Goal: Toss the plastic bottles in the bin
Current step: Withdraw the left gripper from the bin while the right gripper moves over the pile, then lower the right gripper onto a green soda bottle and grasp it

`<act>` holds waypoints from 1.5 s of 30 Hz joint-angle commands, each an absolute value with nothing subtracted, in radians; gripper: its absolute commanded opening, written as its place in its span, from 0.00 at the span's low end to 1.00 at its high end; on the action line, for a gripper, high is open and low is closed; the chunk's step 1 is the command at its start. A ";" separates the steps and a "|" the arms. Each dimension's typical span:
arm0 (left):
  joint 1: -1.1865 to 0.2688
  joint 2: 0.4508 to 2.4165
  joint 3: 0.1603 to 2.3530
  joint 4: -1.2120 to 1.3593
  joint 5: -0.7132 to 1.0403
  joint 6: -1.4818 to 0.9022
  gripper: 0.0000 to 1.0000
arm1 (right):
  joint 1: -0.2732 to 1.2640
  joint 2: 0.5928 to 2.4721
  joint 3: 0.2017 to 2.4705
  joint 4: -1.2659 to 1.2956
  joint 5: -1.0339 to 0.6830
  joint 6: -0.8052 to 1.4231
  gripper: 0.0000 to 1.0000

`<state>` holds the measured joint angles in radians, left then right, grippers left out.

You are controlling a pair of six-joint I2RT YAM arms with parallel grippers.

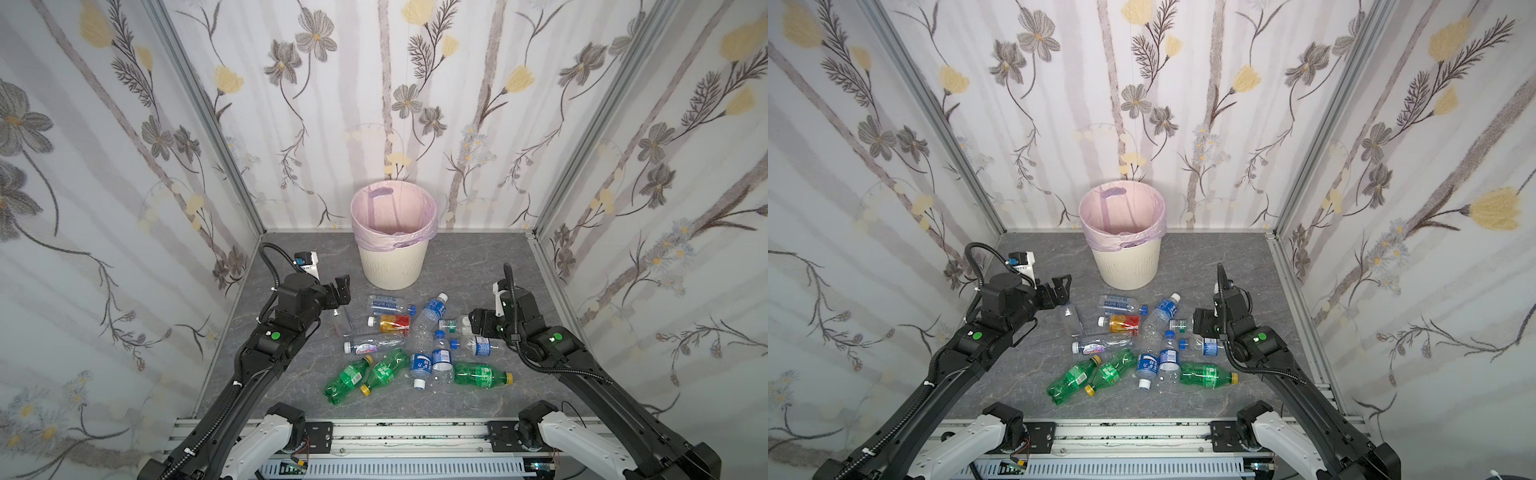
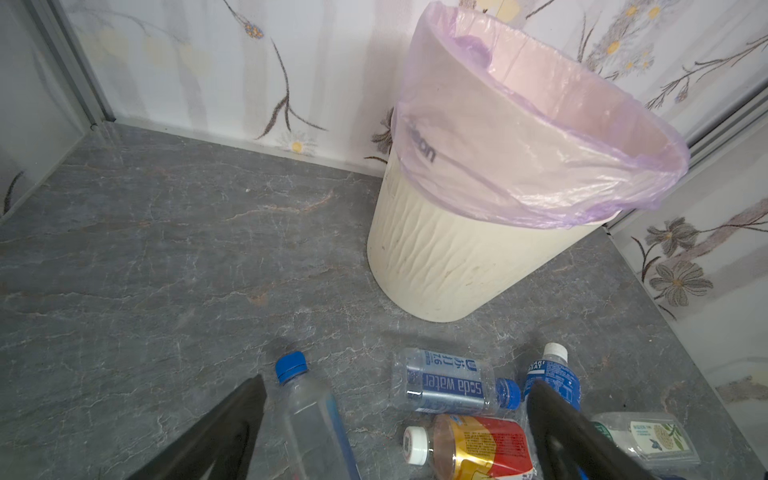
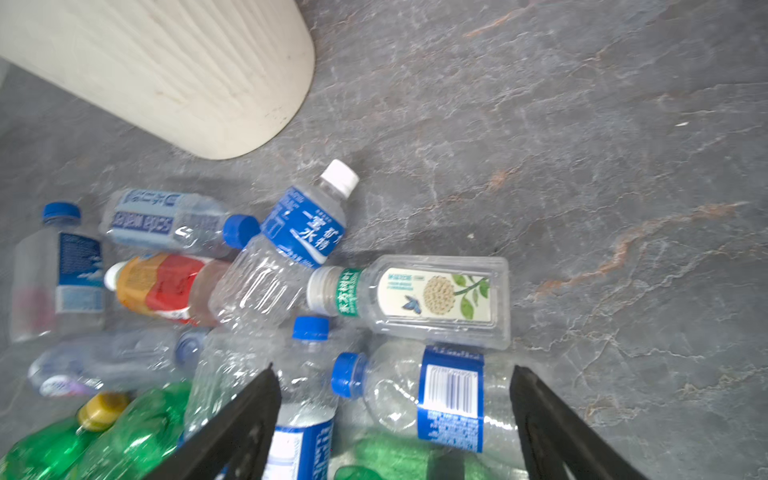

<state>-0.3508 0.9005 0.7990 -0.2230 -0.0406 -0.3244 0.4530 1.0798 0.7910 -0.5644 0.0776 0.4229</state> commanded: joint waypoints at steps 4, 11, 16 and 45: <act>-0.342 0.875 0.756 -0.229 -0.040 -0.325 1.00 | 0.500 1.136 0.976 -0.602 -0.049 0.171 0.86; -0.330 0.862 0.769 -0.247 -0.028 -0.301 1.00 | 0.567 1.180 1.030 -0.662 -0.072 -0.345 0.88; -0.317 0.850 0.754 -0.251 -0.032 -0.299 1.00 | 0.587 1.182 0.953 -0.801 0.011 -0.478 0.89; -0.262 0.880 0.753 -0.253 -0.018 -0.326 1.00 | 0.737 1.370 0.694 -0.790 0.048 -0.477 0.79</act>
<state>-0.2642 0.8848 0.7498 -0.2588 -0.0212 -0.3176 0.7261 1.3411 0.6914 -0.8322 0.0486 -0.4759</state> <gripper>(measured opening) 0.997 0.807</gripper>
